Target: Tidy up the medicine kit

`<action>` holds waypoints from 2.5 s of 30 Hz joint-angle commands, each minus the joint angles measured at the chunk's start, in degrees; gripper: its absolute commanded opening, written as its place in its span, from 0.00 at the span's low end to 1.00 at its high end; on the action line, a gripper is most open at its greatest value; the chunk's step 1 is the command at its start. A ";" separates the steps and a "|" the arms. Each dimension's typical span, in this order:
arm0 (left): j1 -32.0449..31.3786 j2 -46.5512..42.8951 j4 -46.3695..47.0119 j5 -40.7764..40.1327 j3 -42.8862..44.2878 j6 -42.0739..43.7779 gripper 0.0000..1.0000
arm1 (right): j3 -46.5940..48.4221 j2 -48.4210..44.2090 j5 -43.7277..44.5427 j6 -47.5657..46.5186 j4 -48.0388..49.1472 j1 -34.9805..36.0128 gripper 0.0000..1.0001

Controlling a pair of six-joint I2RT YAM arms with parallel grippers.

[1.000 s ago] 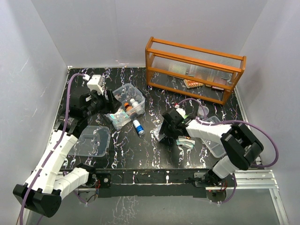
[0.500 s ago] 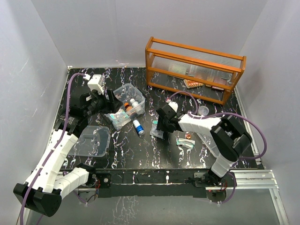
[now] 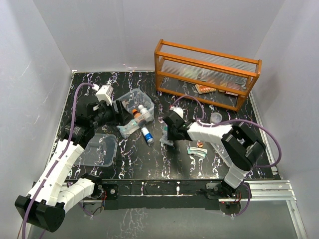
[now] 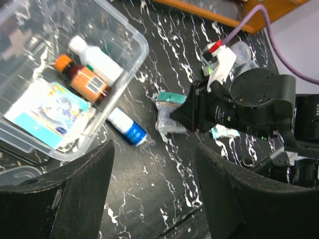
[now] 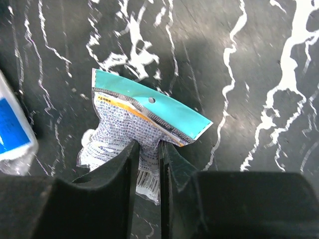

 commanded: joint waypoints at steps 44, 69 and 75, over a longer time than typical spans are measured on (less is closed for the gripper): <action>-11.18 16.12 24.33 17.35 -9.66 -28.94 0.36 | -14.49 -33.10 -17.44 5.90 24.96 -0.02 0.20; -11.95 19.16 5.66 18.39 6.97 6.83 0.12 | -15.55 -40.00 1.79 9.34 11.95 -0.10 0.43; -11.83 23.67 -10.97 16.60 20.77 23.93 0.14 | -16.73 -42.26 3.35 9.65 11.18 -0.04 0.44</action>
